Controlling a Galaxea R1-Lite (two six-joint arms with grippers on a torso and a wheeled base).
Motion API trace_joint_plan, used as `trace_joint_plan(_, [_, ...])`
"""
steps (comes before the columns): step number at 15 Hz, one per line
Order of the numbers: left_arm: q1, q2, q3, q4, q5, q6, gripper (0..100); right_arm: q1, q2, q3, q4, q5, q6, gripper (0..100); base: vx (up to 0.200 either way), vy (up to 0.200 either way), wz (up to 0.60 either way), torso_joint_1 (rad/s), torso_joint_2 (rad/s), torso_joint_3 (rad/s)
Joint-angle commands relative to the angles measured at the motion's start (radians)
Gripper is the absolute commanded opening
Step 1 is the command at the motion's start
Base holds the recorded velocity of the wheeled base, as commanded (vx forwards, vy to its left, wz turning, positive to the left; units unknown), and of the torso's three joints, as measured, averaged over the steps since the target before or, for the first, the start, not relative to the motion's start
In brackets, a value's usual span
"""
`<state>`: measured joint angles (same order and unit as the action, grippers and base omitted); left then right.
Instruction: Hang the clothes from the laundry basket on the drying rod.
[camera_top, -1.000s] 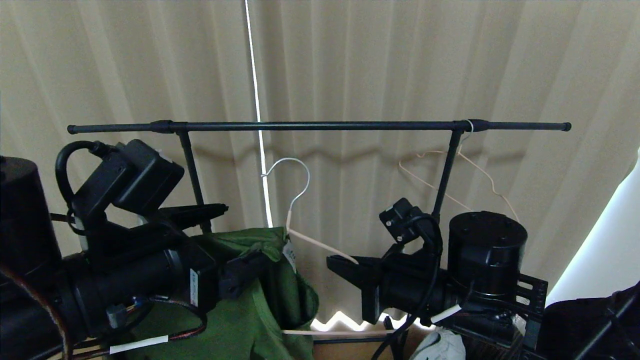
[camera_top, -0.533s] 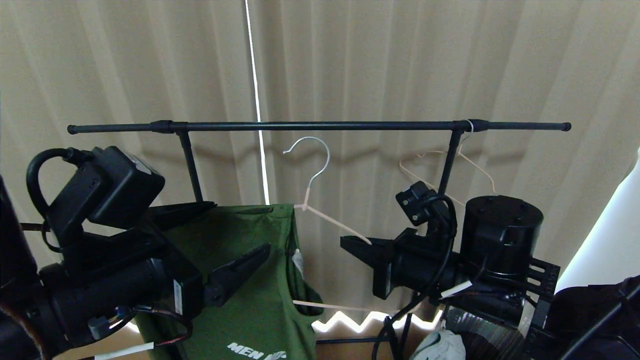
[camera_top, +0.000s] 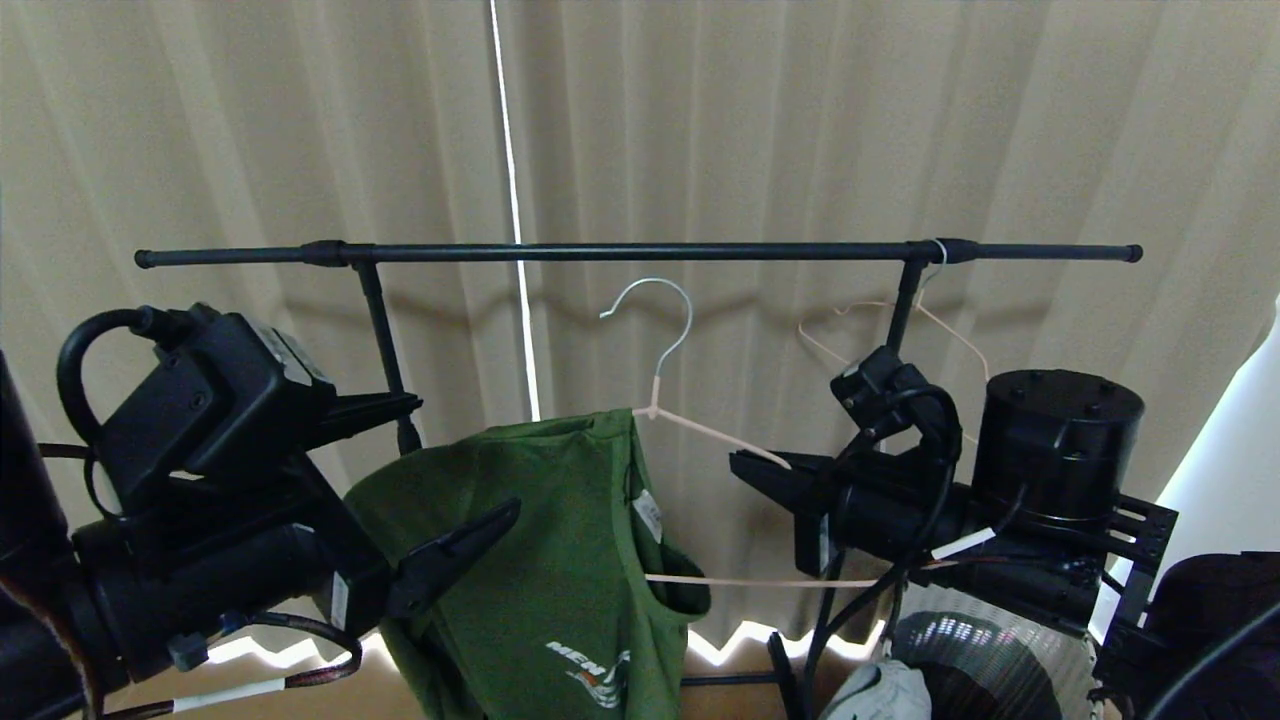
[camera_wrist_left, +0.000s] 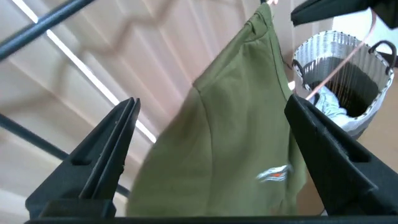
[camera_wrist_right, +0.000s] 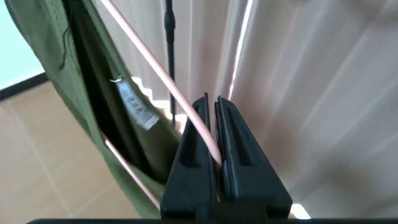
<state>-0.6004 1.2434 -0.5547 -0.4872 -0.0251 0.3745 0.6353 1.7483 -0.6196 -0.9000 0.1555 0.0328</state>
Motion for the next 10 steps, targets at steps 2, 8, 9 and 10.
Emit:
trace_joint_plan(2, [0.067,0.027,-0.010,-0.011,-0.053,0.100,100,0.003,-0.012,-0.005,0.001,0.002,-0.014,0,0.000,0.000,0.00,0.000,0.00,0.000])
trace_joint_plan(8, [0.146,0.139,-0.085,-0.013,-0.139,0.311,100,0.063,-0.010,-0.020,0.001,0.009,-0.014,0,0.000,0.000,0.00,0.000,0.00,0.000])
trace_joint_plan(9, [0.146,0.145,-0.091,-0.013,-0.139,0.319,100,0.064,-0.010,-0.020,0.001,0.009,-0.014,0,0.000,0.000,0.00,0.000,0.00,0.000])
trace_joint_plan(10, [0.146,0.151,-0.096,-0.014,-0.139,0.320,100,0.064,-0.012,-0.020,0.001,0.009,-0.014,0,0.000,0.000,0.00,0.000,0.00,0.000])
